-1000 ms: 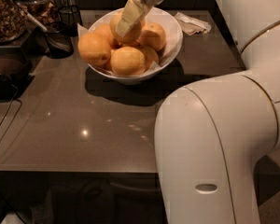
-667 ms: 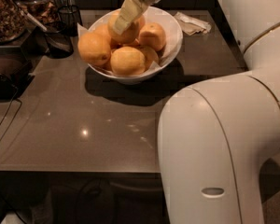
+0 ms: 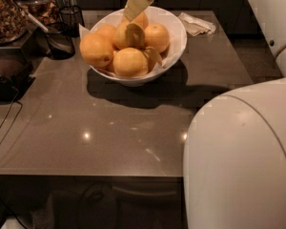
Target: Pick orange from white bowl
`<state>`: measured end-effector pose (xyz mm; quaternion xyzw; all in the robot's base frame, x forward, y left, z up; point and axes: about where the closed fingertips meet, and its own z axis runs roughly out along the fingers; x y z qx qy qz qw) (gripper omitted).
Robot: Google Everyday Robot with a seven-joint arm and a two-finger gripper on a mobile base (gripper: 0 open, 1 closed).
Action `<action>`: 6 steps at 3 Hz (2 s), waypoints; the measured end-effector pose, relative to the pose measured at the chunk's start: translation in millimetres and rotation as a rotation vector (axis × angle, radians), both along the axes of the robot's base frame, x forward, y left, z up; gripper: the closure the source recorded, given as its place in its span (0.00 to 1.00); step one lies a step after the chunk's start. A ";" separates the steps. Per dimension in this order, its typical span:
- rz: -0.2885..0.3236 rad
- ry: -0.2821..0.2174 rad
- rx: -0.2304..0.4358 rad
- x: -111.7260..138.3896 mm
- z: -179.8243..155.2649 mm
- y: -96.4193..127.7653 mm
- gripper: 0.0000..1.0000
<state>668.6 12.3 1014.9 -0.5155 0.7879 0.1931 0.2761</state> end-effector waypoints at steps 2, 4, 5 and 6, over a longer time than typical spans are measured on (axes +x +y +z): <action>0.000 0.000 0.000 -0.5 0.3 0.2 0.58; 0.000 0.000 0.000 -0.5 0.2 0.3 0.11; -0.010 -0.008 -0.028 1.6 -2.4 1.5 0.00; -0.068 0.029 -0.078 4.8 -13.2 -4.9 0.00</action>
Offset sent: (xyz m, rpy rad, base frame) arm -0.0005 0.0002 0.0003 0.0003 0.0000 0.0002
